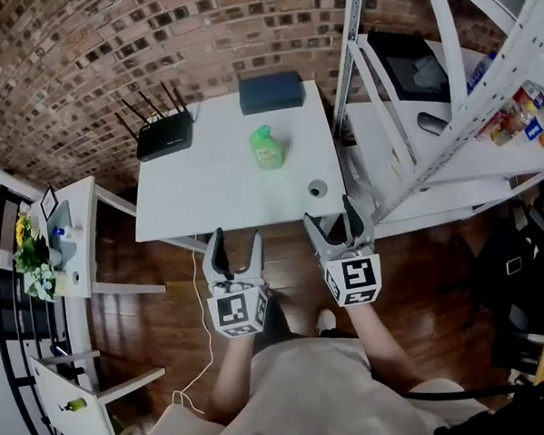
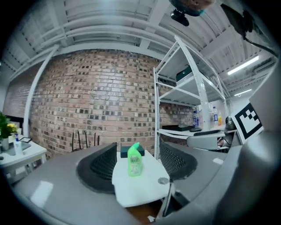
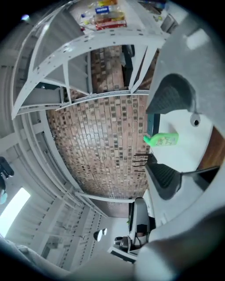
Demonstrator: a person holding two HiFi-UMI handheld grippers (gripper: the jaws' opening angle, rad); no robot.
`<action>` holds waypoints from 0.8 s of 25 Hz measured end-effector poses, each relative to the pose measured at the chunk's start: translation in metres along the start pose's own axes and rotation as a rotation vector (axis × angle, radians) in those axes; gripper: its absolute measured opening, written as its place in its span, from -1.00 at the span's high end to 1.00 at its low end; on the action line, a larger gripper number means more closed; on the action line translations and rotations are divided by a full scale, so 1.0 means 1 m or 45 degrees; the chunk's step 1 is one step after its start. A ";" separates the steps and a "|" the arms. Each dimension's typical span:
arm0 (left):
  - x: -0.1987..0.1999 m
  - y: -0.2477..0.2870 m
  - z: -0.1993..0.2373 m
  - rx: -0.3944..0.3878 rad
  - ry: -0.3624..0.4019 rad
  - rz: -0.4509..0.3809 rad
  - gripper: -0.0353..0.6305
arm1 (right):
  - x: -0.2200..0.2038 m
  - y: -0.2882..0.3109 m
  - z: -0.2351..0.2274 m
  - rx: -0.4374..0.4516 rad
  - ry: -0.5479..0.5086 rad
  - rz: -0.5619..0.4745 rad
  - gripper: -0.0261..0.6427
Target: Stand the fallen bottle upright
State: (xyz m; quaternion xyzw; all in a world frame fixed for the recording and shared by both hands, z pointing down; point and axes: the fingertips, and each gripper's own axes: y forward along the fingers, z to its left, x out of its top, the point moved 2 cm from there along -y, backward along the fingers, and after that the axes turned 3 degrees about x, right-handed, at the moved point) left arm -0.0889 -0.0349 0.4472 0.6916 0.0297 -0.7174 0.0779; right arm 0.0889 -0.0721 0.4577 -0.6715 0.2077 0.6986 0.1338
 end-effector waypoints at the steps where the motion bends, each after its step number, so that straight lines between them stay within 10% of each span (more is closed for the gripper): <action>1: -0.007 -0.014 -0.014 -0.019 0.016 0.041 -0.02 | -0.004 -0.014 0.006 0.016 -0.074 0.030 -0.06; 5: -0.006 -0.048 -0.049 -0.027 0.074 0.072 0.08 | -0.002 -0.060 0.022 0.053 -0.293 0.052 -0.06; 13: -0.005 -0.068 -0.058 0.025 0.052 0.070 -0.14 | -0.029 -0.082 0.008 0.025 -0.037 0.205 -0.09; 20: -0.020 -0.107 -0.034 0.048 0.032 0.128 -0.13 | -0.021 -0.087 0.052 0.100 0.070 0.032 -0.09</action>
